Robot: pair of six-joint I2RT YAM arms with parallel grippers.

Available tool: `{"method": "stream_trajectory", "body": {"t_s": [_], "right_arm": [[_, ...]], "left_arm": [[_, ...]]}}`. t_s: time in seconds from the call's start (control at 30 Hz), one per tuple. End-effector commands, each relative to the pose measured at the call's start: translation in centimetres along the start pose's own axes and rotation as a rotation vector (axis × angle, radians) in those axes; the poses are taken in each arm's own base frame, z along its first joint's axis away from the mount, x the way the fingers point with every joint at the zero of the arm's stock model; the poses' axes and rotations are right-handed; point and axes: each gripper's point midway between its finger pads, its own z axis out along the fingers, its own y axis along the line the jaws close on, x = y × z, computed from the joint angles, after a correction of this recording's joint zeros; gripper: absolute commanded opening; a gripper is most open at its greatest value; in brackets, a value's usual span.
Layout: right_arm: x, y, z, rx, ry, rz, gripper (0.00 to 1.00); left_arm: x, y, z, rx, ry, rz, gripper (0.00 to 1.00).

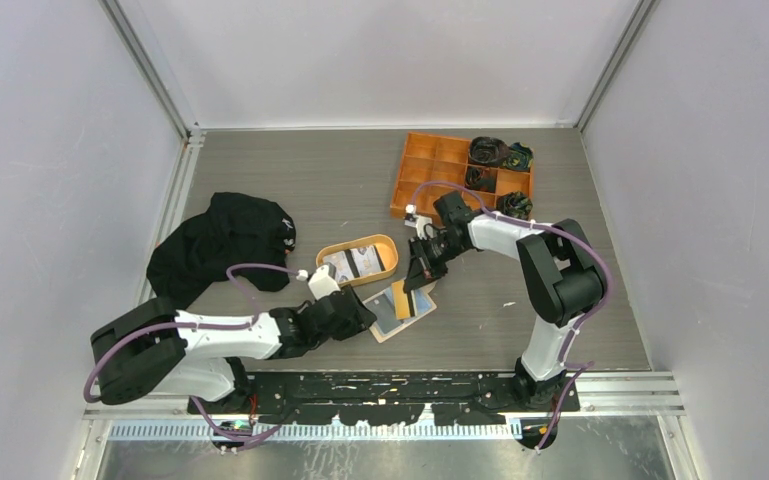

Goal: Put the credit cards into the card holder
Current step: Insert the credit card into the card holder.

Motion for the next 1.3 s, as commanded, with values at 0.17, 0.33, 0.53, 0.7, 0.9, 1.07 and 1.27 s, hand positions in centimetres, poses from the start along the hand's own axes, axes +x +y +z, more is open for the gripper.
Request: {"method": "stream_trajectory", "body": {"t_s": [0.17, 0.33, 0.53, 0.7, 0.9, 1.07, 1.27], "right_arm": [[-0.2, -0.9, 0.6, 0.066, -0.052, 0.063, 0.01], [0.4, -0.3, 1.1, 0.058, -0.03, 0.033, 0.01], [1.0, 0.5, 1.8, 0.024, 0.003, 0.004, 0.01], [1.3, 0.8, 1.9, -0.002, 0.023, 0.016, 0.02], [1.7, 0.7, 2.0, -0.001, 0.042, 0.067, 0.03], [2.5, 0.4, 1.8, 0.005, 0.047, 0.119, 0.03], [2.7, -0.1, 2.3, 0.024, 0.048, 0.223, 0.04]], "left_arm": [[-1.1, 1.8, -0.1, -0.086, -0.053, 0.112, 0.45], [-0.8, 2.7, 0.3, -0.14, -0.025, 0.179, 0.45], [-0.8, 3.1, 0.9, -0.168, -0.005, 0.194, 0.43], [-1.2, 3.0, 1.2, -0.175, -0.005, 0.203, 0.38], [-1.5, 2.8, 1.6, -0.191, 0.003, 0.219, 0.37], [-1.5, 2.9, 1.7, -0.198, 0.008, 0.228, 0.37], [-1.5, 2.8, 1.7, -0.196, 0.017, 0.234, 0.37]]}}
